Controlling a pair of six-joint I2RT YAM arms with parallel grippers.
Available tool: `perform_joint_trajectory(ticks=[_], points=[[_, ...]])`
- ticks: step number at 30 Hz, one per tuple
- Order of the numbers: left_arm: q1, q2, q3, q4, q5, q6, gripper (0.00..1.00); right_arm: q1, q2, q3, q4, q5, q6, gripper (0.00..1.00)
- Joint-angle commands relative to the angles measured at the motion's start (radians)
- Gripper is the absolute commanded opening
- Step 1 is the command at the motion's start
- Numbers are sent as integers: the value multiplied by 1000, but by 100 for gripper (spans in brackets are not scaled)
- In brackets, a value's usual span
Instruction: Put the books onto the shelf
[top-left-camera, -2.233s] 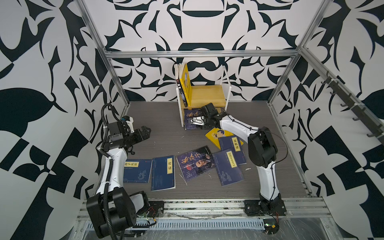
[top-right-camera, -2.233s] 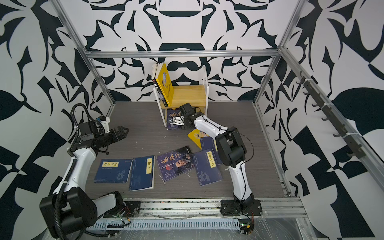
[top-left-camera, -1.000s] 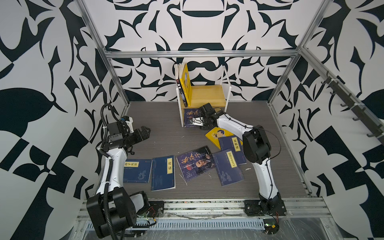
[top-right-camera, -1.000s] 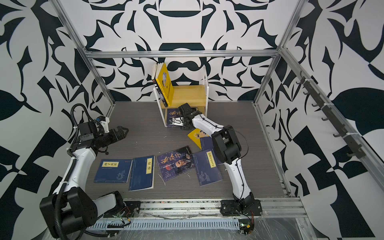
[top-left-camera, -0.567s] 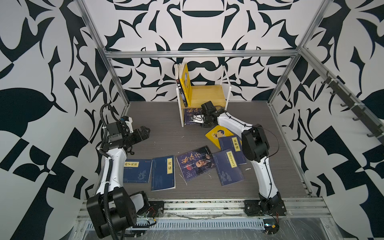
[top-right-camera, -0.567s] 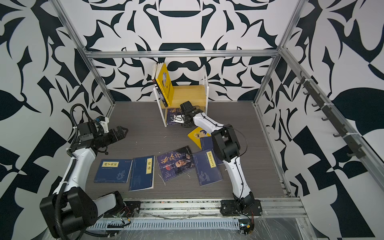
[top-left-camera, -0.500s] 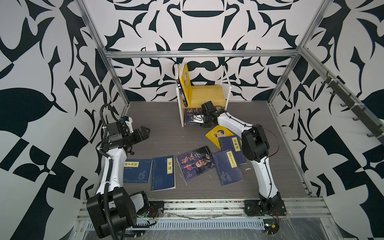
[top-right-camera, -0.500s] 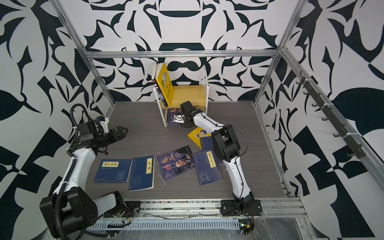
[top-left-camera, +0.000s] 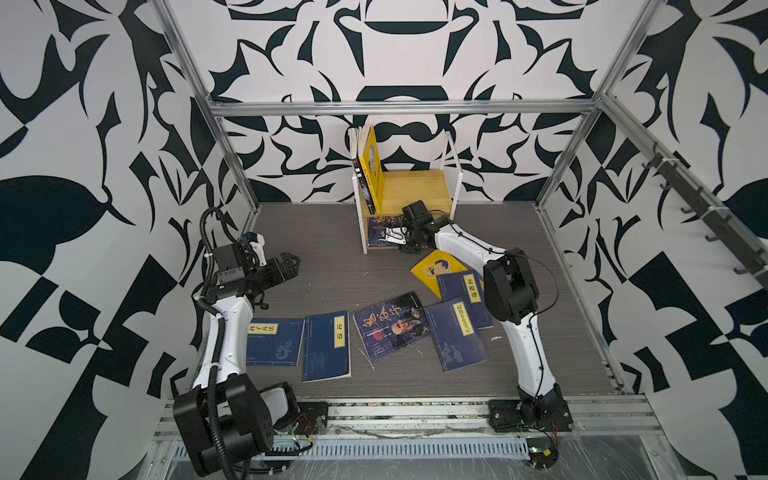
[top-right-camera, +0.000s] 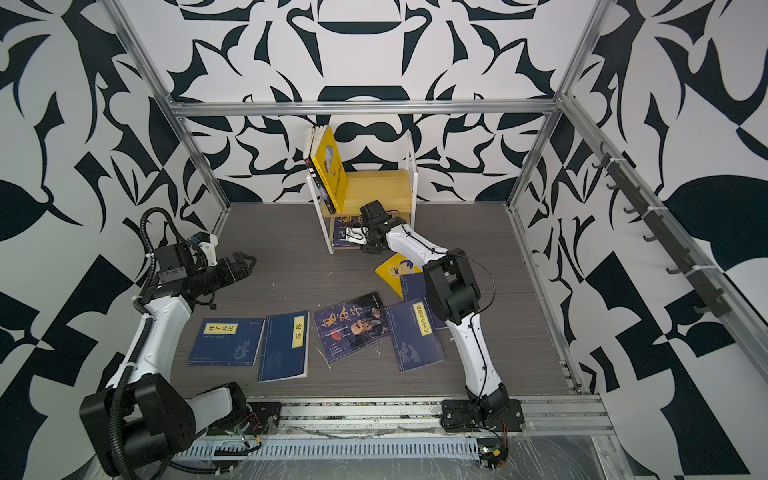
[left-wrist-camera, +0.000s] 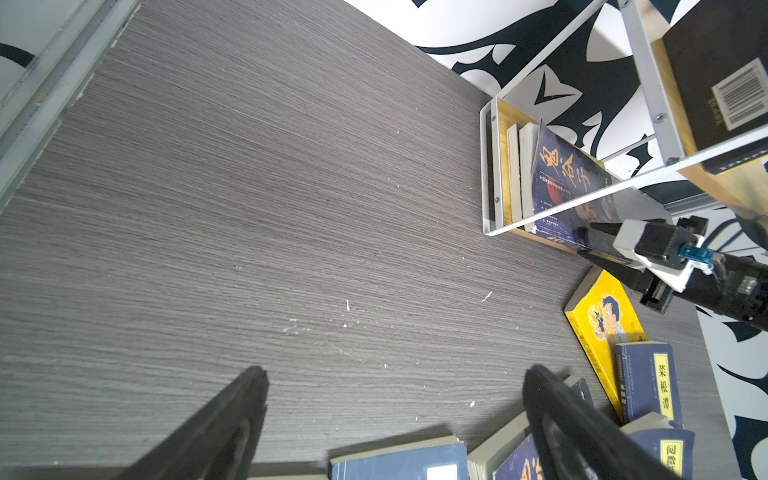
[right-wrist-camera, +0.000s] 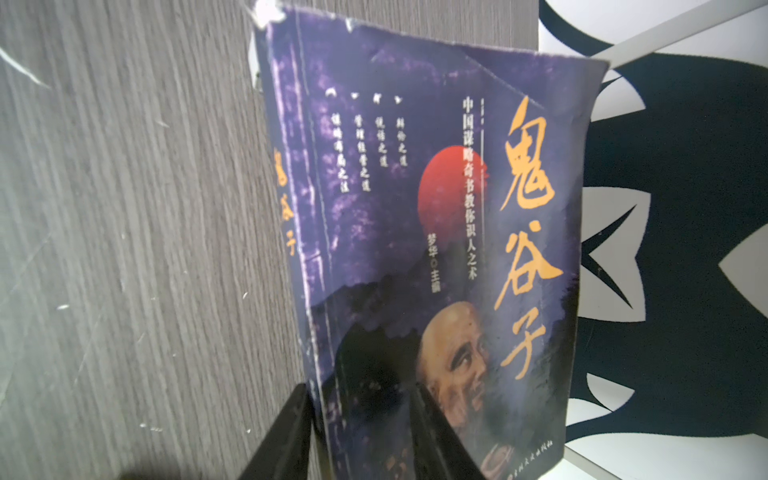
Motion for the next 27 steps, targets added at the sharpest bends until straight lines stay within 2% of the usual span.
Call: perform_joint_trajectory(ticks=[1,4,8,27], points=[[7,-2,1,-10,5,4,100,-2,-12,49,34,-11,12,44],[7,-5,1,-10,4,2,100,-4,-23,58,-33,-22,4,54],[8,-5,-1,-9,8,-1,100,-11,-35,47,-35,-34,15,56],[12,-7,-3,-6,11,-4,100,-16,4,56,33,-5,27,42]])
